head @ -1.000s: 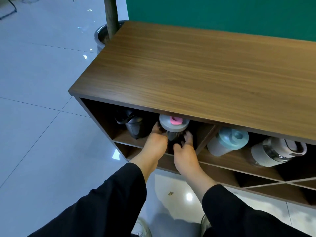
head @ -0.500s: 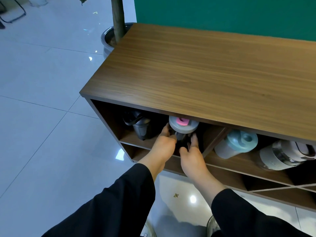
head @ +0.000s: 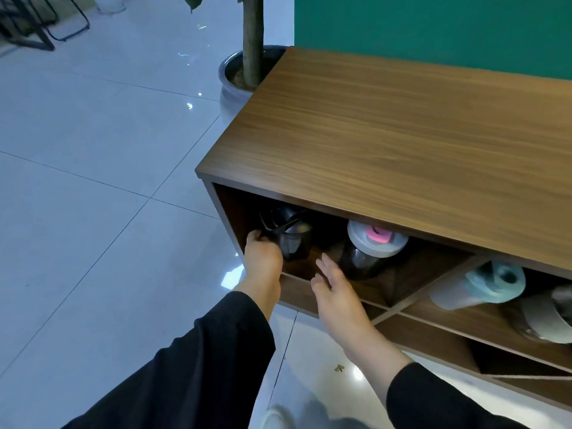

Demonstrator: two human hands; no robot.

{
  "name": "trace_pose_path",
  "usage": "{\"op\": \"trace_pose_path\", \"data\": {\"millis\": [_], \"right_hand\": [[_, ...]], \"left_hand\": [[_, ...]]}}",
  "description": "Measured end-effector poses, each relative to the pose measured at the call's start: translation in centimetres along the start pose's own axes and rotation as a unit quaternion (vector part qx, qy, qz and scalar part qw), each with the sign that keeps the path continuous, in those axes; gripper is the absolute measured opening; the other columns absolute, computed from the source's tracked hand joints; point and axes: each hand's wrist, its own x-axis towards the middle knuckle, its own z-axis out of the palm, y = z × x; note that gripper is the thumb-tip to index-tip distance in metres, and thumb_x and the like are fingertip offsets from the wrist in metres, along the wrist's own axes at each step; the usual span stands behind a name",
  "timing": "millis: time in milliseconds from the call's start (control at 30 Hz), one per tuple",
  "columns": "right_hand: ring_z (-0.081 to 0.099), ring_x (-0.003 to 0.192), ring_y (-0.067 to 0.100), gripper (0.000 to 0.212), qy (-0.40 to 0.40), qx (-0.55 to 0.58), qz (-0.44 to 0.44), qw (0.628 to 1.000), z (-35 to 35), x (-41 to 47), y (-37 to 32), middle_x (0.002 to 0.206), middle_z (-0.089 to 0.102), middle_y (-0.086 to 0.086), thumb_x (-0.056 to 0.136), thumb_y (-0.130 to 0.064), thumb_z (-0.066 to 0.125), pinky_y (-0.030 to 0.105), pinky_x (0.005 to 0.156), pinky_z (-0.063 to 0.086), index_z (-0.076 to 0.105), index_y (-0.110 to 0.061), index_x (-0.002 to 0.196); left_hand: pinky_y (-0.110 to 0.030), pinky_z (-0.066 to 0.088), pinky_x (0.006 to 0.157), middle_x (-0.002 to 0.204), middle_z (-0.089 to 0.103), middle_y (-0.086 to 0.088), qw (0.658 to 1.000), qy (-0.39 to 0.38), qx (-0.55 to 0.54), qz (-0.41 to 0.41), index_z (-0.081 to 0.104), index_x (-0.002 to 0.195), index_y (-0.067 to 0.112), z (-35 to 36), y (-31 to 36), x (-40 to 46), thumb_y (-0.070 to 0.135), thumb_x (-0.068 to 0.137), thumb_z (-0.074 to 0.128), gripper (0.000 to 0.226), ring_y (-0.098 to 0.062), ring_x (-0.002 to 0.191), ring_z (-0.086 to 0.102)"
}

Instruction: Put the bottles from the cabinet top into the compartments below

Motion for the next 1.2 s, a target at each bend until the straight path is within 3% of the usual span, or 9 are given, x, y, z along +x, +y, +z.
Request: {"op": "trace_pose_path", "data": {"millis": [100,200,300,467,600,833,967,1100,1200], "right_hand": [[0.024,0.15,0.012,0.064,-0.005,0.021,-0.008,1.0,1.7,2.0,-0.3,0.165,0.023,-0.004,0.105,-0.012,0.04,0.023,0.107,0.023,0.012,-0.034,0.158],[0.023,0.151,0.015,0.068,0.001,0.041,-0.009,0.999,2.9,3.7,-0.8,0.166,0.02,-0.001,0.103,-0.005,0.037,0.022,0.103,0.023,0.008,-0.032,0.158],[0.025,0.15,0.017,0.068,0.017,0.036,-0.01,0.999,3.5,5.1,-1.1,0.166,0.018,0.001,0.103,-0.005,0.036,0.022,0.104,0.024,0.006,-0.029,0.158],[0.023,0.151,0.019,0.065,0.027,0.012,-0.01,1.0,3.4,6.8,-1.2,0.167,0.017,0.001,0.104,-0.015,0.038,0.033,0.117,0.02,0.005,-0.03,0.158],[0.025,0.15,0.018,0.065,0.032,0.007,-0.01,0.999,3.5,6.6,-0.8,0.166,0.021,-0.001,0.104,-0.015,0.038,0.025,0.107,0.021,0.006,-0.03,0.159],[0.028,0.149,0.02,0.067,0.03,-0.006,-0.017,0.999,4.1,6.8,-0.3,0.165,0.024,0.0,0.103,-0.013,0.039,0.026,0.106,0.026,0.006,-0.033,0.158],[0.028,0.149,0.023,0.069,0.037,-0.026,-0.013,0.999,3.9,7.3,-0.1,0.165,0.024,0.002,0.101,-0.019,0.041,0.033,0.114,0.026,0.005,-0.037,0.158],[0.028,0.149,0.023,0.067,0.025,-0.036,-0.016,0.999,3.4,7.2,0.1,0.166,0.021,0.003,0.104,-0.02,0.039,0.025,0.103,0.025,0.003,-0.035,0.158],[0.029,0.149,0.022,0.064,0.034,-0.044,-0.007,0.998,2.8,6.3,0.0,0.166,0.021,0.004,0.105,-0.022,0.039,0.024,0.104,0.026,0.006,-0.03,0.159]], "left_hand": [[-0.036,0.046,0.104,0.136,0.059,-0.006,0.998,-0.027,0.037,0.049,0.047,0.147,0.023,-0.4,0.4,1.1,0.001,0.102,0.033,0.052,-0.025,0.123,0.057],[-0.047,0.048,0.107,0.129,0.068,-0.013,0.993,-0.09,0.041,0.06,0.064,0.128,0.021,-0.7,0.2,1.0,-0.002,0.1,0.033,0.048,-0.029,0.119,0.064],[-0.048,0.049,0.107,0.12,0.072,-0.01,0.991,-0.089,0.069,0.075,0.069,0.111,0.026,-1.1,0.0,0.9,-0.007,0.096,0.034,0.051,-0.028,0.115,0.065],[-0.044,0.048,0.109,0.129,0.069,-0.004,0.991,-0.086,0.065,0.084,0.06,0.137,0.016,-1.7,-0.3,1.2,-0.005,0.096,0.036,0.052,-0.021,0.121,0.063],[-0.035,0.048,0.106,0.137,0.062,-0.005,0.991,-0.074,0.06,0.094,0.049,0.146,0.018,-1.7,0.2,1.0,-0.003,0.1,0.036,0.052,-0.021,0.125,0.058],[-0.046,0.049,0.106,0.119,0.068,-0.005,0.983,-0.094,0.112,0.109,0.06,0.134,0.02,-1.5,-0.2,0.8,-0.002,0.1,0.039,0.046,-0.025,0.113,0.062],[-0.044,0.05,0.105,0.123,0.068,-0.007,0.982,-0.089,0.119,0.114,0.058,0.136,0.023,-1.4,-0.1,0.5,-0.001,0.101,0.037,0.047,-0.025,0.111,0.063],[-0.036,0.048,0.102,0.13,0.064,-0.005,0.985,-0.086,0.102,0.111,0.052,0.143,0.021,-1.0,-0.3,0.6,-0.001,0.101,0.037,0.049,-0.02,0.113,0.06],[-0.04,0.046,0.108,0.136,0.06,-0.006,0.996,-0.031,0.071,0.043,0.05,0.144,0.017,-0.9,-0.6,0.9,-0.002,0.1,0.038,0.049,-0.027,0.124,0.056]]}}
